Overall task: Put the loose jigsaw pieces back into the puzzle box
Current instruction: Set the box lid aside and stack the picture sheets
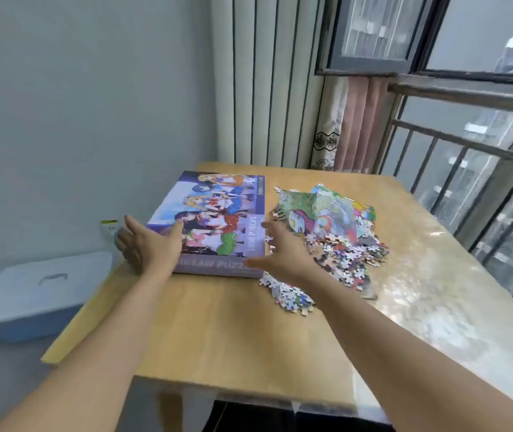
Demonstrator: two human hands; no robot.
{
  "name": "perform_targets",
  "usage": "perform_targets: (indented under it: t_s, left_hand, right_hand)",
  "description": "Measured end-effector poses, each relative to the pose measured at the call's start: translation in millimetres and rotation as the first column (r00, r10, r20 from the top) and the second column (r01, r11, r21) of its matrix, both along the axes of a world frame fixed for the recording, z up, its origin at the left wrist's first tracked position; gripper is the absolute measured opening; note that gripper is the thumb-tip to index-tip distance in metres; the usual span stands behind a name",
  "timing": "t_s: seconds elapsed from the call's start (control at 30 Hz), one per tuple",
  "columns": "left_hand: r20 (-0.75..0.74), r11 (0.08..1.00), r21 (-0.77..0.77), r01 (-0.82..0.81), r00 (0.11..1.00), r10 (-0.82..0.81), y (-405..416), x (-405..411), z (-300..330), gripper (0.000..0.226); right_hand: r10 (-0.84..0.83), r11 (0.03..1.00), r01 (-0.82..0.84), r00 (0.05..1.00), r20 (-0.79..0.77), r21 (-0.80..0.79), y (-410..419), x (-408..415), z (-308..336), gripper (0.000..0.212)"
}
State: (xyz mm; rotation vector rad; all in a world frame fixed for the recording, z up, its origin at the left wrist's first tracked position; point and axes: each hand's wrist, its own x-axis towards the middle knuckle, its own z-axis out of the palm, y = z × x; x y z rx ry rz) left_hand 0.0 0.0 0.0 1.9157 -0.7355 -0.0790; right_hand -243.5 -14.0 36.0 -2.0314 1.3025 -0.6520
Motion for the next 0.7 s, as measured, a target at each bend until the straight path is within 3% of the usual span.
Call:
perform_targets:
  t_s: [0.07, 0.17, 0.27, 0.43, 0.57, 0.7]
  left_hand:
    - [-0.133, 0.999, 0.004, -0.044, 0.99, 0.045, 2.3, 6.1, -7.1, 0.091]
    - [-0.137, 1.0, -0.002, 0.0, 0.991, -0.001, 7.2, 10.6, -13.2, 0.065]
    - [-0.162, 0.999, -0.046, 0.016, 0.987, -0.023, 13.0, 11.2, 4.7, 0.063]
    - [-0.059, 0.917, -0.373, 0.142, 0.983, -0.176, 20.1, 7.5, 50.0, 0.045]
    - [0.076, 0.823, -0.513, 0.241, 0.969, -0.237, 25.0, 4.9, 69.0, 0.052]
    - [0.127, 0.789, -0.493, 0.367, 0.927, -0.352, 27.4, -3.0, 67.3, 0.081]
  right_hand:
    - [0.017, 0.999, -0.018, 0.999, -0.046, -0.026, -0.3, 12.8, -6.1, 0.095]
    - [0.007, 0.997, -0.015, 0.995, -0.1, -0.081, 3.4, 24.9, -17.0, 0.1]
    - [0.004, 0.984, -0.034, 0.985, -0.17, -0.173, 6.3, 31.4, -19.1, 0.098]
    - [-0.169, 0.874, 0.034, 0.956, -0.239, -0.484, 3.4, 34.6, 7.6, 0.076]
    - [-0.207, 0.76, -0.052, 0.925, -0.318, -0.648, -2.2, 28.3, 50.5, 0.06]
    - [-0.129, 0.774, -0.179, 0.895, -0.427, -0.608, -9.6, 12.8, 85.5, 0.046]
